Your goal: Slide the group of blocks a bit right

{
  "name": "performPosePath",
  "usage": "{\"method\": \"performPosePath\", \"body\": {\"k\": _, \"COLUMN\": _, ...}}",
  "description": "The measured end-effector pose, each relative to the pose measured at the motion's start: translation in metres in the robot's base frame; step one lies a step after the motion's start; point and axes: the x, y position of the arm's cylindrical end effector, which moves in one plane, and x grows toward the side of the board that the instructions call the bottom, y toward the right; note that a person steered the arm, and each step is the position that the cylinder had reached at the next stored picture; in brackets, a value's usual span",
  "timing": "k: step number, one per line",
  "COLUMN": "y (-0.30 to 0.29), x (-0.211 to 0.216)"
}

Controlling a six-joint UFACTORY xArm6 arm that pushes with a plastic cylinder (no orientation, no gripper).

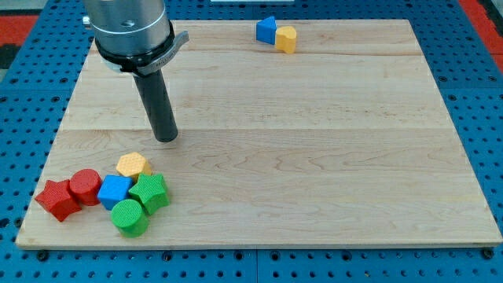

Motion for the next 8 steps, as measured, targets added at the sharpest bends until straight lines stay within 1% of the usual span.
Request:
{"method": "performPosePath", "body": {"k": 1, "y": -0.067, "x": 0.000}}
{"method": "performPosePath", "body": {"k": 3, "y": -0.109, "x": 0.007}}
{"method": "performPosePath", "body": {"k": 4, "y": -0.151, "x": 0.040}}
{"method": "performPosePath", "body": {"k": 5, "y": -0.158, "x": 0.053}}
{"method": "performPosePath", "body": {"k": 6, "y": -0.167, "x": 0.080}}
{"method": "performPosePath", "body": {"k": 7, "y": -0.167, "x": 0.081}}
{"method": "performPosePath", "body": {"k": 8, "y": -0.172, "x": 0.104}}
